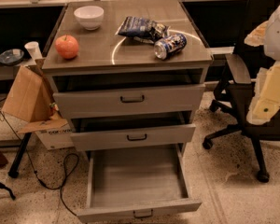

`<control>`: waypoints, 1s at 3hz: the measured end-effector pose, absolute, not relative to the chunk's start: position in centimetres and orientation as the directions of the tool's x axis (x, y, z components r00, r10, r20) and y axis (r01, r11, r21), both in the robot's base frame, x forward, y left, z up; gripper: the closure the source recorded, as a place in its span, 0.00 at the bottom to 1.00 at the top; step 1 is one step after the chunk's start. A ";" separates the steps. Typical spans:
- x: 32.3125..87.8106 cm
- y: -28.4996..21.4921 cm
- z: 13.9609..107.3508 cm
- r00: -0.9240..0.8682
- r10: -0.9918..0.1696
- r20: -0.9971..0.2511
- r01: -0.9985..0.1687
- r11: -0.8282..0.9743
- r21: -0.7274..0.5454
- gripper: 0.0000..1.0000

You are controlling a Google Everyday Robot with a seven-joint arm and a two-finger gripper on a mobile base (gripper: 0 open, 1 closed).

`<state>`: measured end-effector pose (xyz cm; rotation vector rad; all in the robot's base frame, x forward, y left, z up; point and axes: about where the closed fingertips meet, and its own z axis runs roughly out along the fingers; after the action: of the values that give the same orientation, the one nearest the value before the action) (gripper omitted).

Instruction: Place apple into bottom drawer

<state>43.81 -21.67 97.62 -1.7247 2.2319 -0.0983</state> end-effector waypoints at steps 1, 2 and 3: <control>43.8 -21.7 97.6 -0.221 -0.953 -0.207 -0.931 0.270 -0.246 0.00; 45.3 -19.4 98.1 -0.223 -0.935 -0.278 -0.916 0.298 -0.269 0.00; 48.8 -14.2 98.4 -0.206 -0.891 -0.404 -0.906 0.330 -0.267 0.00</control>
Offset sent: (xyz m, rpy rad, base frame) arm 0.0390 0.0585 0.0089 0.1710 -0.1001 -0.0339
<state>48.76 -14.24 98.37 -1.5759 2.1142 0.0387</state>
